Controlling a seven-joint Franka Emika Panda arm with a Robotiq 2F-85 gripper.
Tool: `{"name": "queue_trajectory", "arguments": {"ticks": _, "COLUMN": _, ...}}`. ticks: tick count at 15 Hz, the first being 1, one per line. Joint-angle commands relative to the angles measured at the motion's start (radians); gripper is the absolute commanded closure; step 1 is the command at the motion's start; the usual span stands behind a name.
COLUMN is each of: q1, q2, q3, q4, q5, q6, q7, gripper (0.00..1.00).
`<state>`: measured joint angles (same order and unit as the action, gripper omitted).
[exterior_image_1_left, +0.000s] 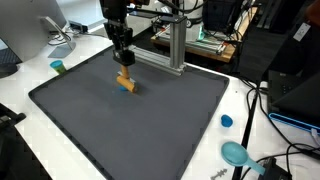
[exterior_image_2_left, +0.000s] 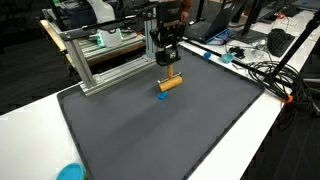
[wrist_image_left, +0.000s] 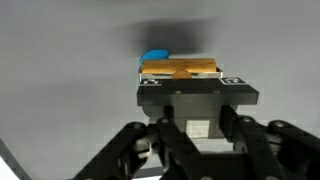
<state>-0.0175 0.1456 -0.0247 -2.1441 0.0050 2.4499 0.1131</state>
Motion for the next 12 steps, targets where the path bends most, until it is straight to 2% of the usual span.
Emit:
{"name": "queue_trajectory", "arguments": {"ticks": 1, "q1": -0.005, "q2": -0.007, "q3": -0.015, "q4": 0.008, "q5": -0.021, "q6": -0.045, "q7": 0.002, "gripper": 0.79}}
{"name": "queue_trajectory", "arguments": {"ticks": 4, "q1": -0.016, "q2": -0.017, "q3": -0.02, "q4": 0.003, "q5": 0.004, "q6": -0.081, "q7": -0.024, "gripper": 0.79}}
{"name": "queue_trajectory", "arguments": {"ticks": 12, "q1": -0.018, "q2": -0.015, "q3": -0.038, "q4": 0.001, "q5": -0.031, "q6": -0.034, "q7": 0.009, "gripper": 0.79}}
